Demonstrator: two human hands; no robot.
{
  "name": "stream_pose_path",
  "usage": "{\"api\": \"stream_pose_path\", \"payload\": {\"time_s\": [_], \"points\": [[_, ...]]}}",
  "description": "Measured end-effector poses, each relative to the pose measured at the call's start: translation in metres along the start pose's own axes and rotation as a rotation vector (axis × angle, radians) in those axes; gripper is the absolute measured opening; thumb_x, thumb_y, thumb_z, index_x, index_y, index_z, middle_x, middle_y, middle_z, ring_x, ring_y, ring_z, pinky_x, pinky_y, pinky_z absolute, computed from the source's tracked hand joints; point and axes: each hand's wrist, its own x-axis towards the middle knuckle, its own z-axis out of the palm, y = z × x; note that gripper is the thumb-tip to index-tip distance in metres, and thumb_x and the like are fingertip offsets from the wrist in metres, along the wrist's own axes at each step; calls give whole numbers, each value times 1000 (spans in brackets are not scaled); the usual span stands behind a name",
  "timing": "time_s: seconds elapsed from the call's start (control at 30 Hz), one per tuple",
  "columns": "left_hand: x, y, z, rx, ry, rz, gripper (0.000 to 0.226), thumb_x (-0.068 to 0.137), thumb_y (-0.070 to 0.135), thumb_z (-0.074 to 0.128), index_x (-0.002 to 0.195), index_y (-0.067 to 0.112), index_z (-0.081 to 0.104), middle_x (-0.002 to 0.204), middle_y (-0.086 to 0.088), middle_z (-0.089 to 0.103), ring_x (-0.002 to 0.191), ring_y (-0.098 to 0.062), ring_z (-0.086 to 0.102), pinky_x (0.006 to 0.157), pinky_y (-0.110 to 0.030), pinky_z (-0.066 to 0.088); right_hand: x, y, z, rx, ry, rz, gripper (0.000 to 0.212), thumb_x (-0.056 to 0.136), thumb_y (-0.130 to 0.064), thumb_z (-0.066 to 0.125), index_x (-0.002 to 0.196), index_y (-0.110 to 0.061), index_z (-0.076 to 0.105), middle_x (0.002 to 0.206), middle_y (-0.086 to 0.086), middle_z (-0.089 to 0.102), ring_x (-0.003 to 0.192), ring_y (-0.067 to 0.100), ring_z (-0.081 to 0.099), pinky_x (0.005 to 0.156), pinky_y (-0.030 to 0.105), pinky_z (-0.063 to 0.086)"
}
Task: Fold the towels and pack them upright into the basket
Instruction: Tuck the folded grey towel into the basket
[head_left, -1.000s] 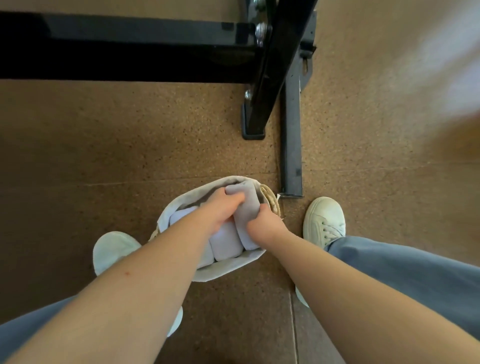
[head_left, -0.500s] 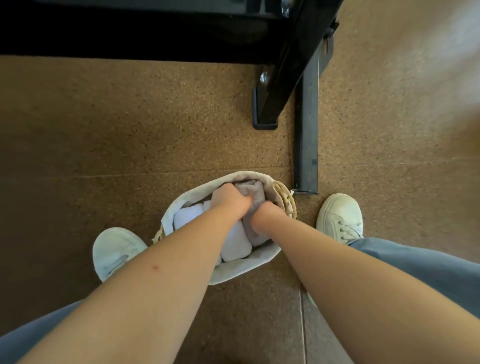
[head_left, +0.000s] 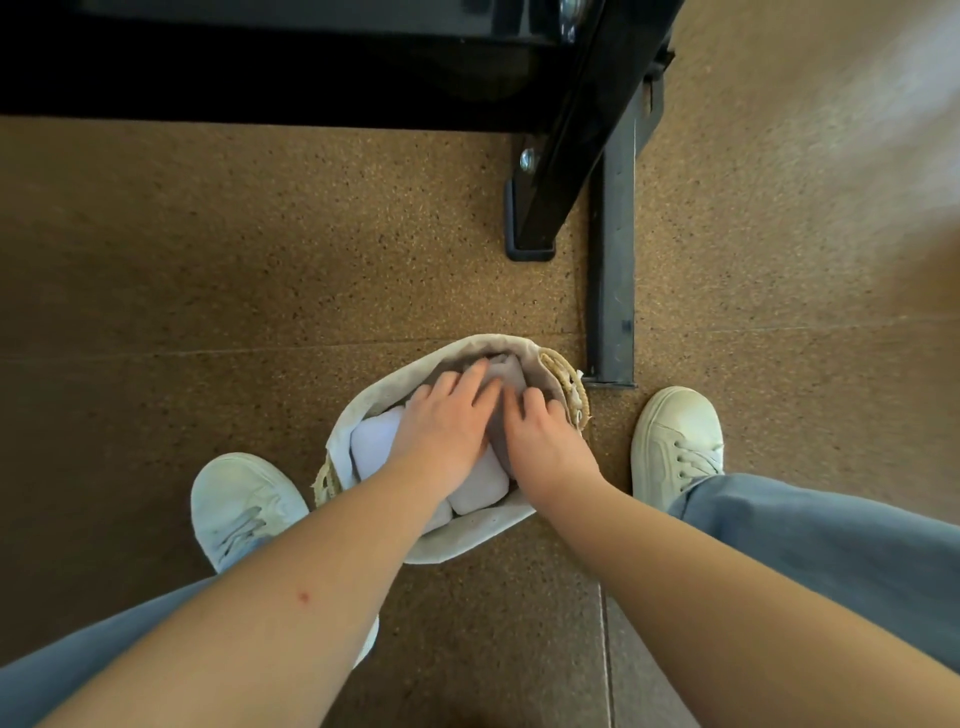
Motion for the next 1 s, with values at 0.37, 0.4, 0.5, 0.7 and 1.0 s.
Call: {"api": "stream_pose_path", "payload": {"time_s": [0.37,0.4,0.5,0.7,1.0], "points": [[14,-3,-3,83,-174,-77,72,96,53,55,157,32,22,158,-2,27,140,-28,34,109,-45,36,-4,6,-2,-415,34,-149,29,93,-21,46,100,-19,75,98,4,63,108,32,52,94,46,25],[11,1,-1,118,-163,-53,70,99,48,51,159,29,19,163,-2,17,144,-29,27,113,-45,33,-5,7,-3,-384,0,-158,24,94,-20,50,99,-18,74,97,4,65,108,32,52,96,47,27],[11,10,3,93,-237,-55,70,105,39,41,163,20,7,171,-2,-5,154,-29,9,122,-46,20,0,8,-1,-271,-48,-98,9,97,-21,56,105,-20,61,101,4,69,109,31,56,101,49,31],[14,-13,4,122,-484,-4,108,93,71,47,159,23,-25,162,0,-40,156,-29,-18,127,-51,1,18,3,7,-254,-72,-62,19,101,-28,48,116,-19,55,114,5,67,117,31,54,110,49,26],[7,0,-14,186,-424,-19,115,88,62,65,161,23,-15,168,-3,-26,157,-33,-10,127,-52,5,12,1,-4,-320,-83,-95,24,101,-33,50,121,-20,57,117,2,66,117,29,53,108,46,29]]}}
